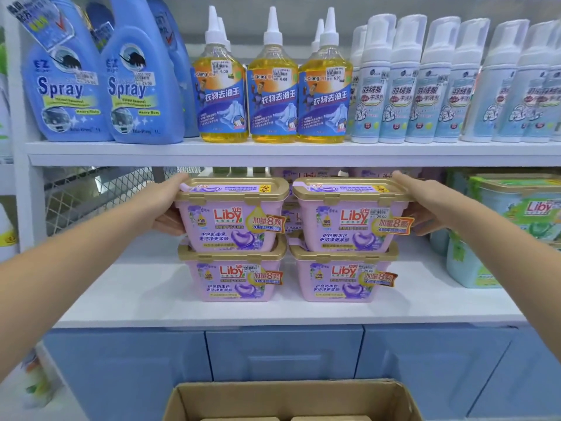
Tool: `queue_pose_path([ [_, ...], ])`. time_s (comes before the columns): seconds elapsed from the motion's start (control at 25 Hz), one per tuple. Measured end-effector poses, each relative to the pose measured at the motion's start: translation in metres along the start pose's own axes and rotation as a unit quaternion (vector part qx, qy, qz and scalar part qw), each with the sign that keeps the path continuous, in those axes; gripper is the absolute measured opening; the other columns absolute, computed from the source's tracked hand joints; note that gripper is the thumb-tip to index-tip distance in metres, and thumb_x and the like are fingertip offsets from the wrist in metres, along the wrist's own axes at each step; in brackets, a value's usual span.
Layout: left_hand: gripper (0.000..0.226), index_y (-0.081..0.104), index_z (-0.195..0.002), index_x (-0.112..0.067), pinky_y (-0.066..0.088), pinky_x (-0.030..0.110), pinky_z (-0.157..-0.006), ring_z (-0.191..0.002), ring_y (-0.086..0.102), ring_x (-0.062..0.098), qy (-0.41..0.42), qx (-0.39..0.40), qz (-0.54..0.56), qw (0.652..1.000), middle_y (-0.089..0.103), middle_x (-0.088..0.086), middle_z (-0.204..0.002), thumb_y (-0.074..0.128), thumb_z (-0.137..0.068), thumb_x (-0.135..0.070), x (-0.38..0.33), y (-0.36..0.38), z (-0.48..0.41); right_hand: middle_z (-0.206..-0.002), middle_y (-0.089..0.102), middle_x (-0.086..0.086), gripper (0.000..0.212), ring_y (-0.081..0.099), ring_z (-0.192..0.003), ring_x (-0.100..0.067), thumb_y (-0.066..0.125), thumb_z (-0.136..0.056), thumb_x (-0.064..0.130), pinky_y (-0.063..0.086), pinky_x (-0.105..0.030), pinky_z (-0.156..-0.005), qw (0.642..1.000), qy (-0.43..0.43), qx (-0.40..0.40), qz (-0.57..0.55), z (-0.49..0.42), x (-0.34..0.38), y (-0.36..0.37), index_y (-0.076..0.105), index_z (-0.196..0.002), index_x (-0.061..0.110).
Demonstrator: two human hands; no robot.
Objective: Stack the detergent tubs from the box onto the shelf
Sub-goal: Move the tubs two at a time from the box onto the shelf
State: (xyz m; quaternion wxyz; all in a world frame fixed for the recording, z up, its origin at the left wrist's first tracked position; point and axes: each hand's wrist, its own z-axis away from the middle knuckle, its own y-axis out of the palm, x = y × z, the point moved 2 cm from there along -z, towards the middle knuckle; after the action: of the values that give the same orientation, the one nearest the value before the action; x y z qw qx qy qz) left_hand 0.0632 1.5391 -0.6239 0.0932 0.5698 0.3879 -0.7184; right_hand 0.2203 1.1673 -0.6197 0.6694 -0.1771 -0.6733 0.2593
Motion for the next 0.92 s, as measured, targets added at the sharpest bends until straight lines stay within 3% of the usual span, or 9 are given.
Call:
queue_pose_path([
  [0.2,0.062,0.059,-0.078,-0.010,0.048,0.035,-0.072,-0.076,0.060,0.024,0.026,0.017,0.114,0.993,0.063,0.012,-0.082,0.022,-0.092,-0.058,0.027,0.006,0.007,-0.086,0.067,-0.009,0.104,0.063,-0.080,-0.025,0.031,-0.042,0.096,0.051,-0.032,-0.065,0.990,-0.030,0.015,-0.135,0.002,-0.042,0.006,0.063,-0.095,0.013],
  [0.24,0.063,0.061,-0.084,-0.011,0.045,0.035,-0.079,-0.083,0.060,0.022,0.045,0.022,0.131,0.990,0.064,0.010,-0.089,0.019,-0.093,-0.057,0.040,0.008,0.006,-0.086,0.066,-0.008,0.097,0.062,-0.078,-0.023,0.028,-0.055,0.091,0.049,-0.031,-0.064,0.987,-0.028,0.009,-0.156,0.000,-0.057,0.010,0.062,-0.097,0.011],
  [0.32,0.054,0.061,-0.098,-0.014,0.037,0.035,-0.089,-0.103,0.056,0.024,0.082,0.004,0.166,0.983,0.062,0.011,-0.107,0.021,-0.096,-0.049,0.069,0.015,0.004,-0.089,0.066,-0.010,0.058,0.058,-0.075,-0.019,0.027,-0.094,0.052,0.045,-0.031,-0.065,0.984,-0.021,-0.021,-0.177,-0.001,-0.090,0.024,0.058,-0.108,0.005],
  [0.4,0.029,0.060,-0.100,-0.016,0.033,0.034,-0.090,-0.112,0.052,0.027,0.071,-0.045,0.200,0.976,0.058,0.014,-0.119,0.042,-0.092,-0.036,0.103,0.025,0.006,-0.089,0.065,-0.009,0.031,0.055,-0.072,-0.019,0.036,-0.095,0.013,0.043,-0.030,-0.065,0.990,-0.010,-0.027,-0.138,0.003,-0.122,0.040,0.054,-0.116,-0.001],
  [0.44,0.030,0.059,-0.105,-0.014,0.033,0.034,-0.090,-0.112,0.051,0.027,0.056,-0.050,0.193,0.978,0.057,0.014,-0.122,0.054,-0.081,-0.032,0.121,0.032,0.007,-0.088,0.065,-0.006,0.031,0.054,-0.072,-0.019,0.041,-0.092,0.003,0.042,-0.030,-0.064,0.995,-0.012,-0.007,-0.101,0.006,-0.135,0.051,0.052,-0.120,-0.001],
  [0.48,0.053,0.055,-0.117,-0.011,0.034,0.034,-0.090,-0.111,0.051,0.026,0.038,-0.030,0.170,0.984,0.056,0.014,-0.127,0.060,-0.068,-0.029,0.135,0.041,0.011,-0.092,0.066,-0.007,0.034,0.054,-0.072,-0.019,0.046,-0.088,-0.003,0.042,-0.030,-0.063,0.997,-0.023,0.019,-0.067,0.008,-0.144,0.063,0.052,-0.121,0.000],
  [0.6,0.101,0.039,-0.134,-0.014,0.040,0.037,-0.096,-0.113,0.055,0.023,0.013,0.054,0.062,0.997,0.057,0.007,-0.127,0.072,-0.042,-0.038,0.161,0.067,0.015,-0.108,0.067,-0.010,0.034,0.053,-0.071,-0.017,0.063,-0.080,0.003,0.044,-0.029,-0.065,0.995,-0.071,0.063,-0.019,0.013,-0.152,0.092,0.055,-0.113,0.008],
  [0.76,0.086,0.047,-0.114,-0.027,0.047,0.046,-0.097,-0.105,0.062,0.024,0.046,0.034,-0.045,0.997,0.067,-0.004,-0.112,0.074,-0.039,-0.062,0.163,0.086,0.003,-0.098,0.066,-0.001,0.046,0.055,-0.074,-0.012,0.076,-0.073,0.014,0.045,-0.024,-0.065,0.992,-0.090,0.049,-0.072,0.009,-0.146,0.111,0.052,-0.111,0.010],
  [0.92,0.064,0.053,-0.109,-0.020,0.050,0.042,-0.089,-0.101,0.064,0.027,0.086,-0.055,-0.036,0.994,0.069,0.000,-0.108,0.082,-0.058,-0.045,0.161,0.095,0.000,-0.092,0.068,-0.010,0.037,0.062,-0.083,-0.029,0.077,-0.072,0.026,0.051,-0.042,-0.075,0.995,-0.089,-0.011,-0.038,0.007,-0.147,0.122,0.058,-0.101,0.012],
])
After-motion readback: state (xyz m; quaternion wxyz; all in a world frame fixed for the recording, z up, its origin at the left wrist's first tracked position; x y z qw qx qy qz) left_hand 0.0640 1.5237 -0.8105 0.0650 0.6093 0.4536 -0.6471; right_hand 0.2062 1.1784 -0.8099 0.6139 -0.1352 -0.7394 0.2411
